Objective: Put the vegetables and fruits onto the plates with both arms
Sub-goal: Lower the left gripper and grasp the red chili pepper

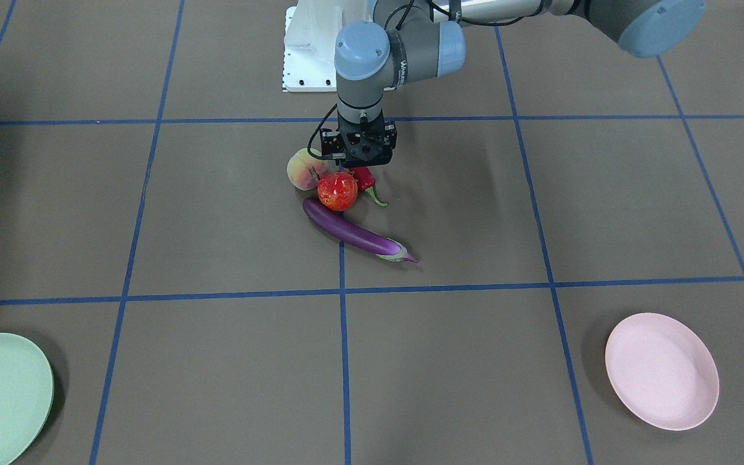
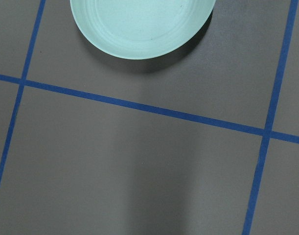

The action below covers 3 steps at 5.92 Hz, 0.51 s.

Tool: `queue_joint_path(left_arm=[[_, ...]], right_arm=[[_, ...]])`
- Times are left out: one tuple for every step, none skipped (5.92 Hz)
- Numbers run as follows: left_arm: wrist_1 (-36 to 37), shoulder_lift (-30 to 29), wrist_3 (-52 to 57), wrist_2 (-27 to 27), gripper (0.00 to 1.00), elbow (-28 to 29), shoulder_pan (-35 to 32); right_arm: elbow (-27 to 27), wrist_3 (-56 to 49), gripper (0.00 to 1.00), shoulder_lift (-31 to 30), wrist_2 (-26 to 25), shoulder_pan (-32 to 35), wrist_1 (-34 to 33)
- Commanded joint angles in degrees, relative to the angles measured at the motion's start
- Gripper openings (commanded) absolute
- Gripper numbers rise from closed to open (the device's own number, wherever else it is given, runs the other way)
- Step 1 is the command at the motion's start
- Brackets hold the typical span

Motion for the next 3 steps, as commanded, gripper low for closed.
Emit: queue_joint_path(left_arm=[[-0.84,-1.69,-0.15,-0.06,0.61,2.92,0.04],[-0.41,-1.6,-0.15,-0.23,0.01,2.49,0.04],[0.11,-1.34,-0.23,-0.23,0.0,-0.3,-0.48]], right_arm=[[-0.07,0.0,1.0,0.0,0.02,-0.05,0.0],[0.01,0.44,1.0,-0.09,0.37,-0.05,0.0],[0.1,1.4,1.0,-0.09,0.98,-0.05,0.0]])
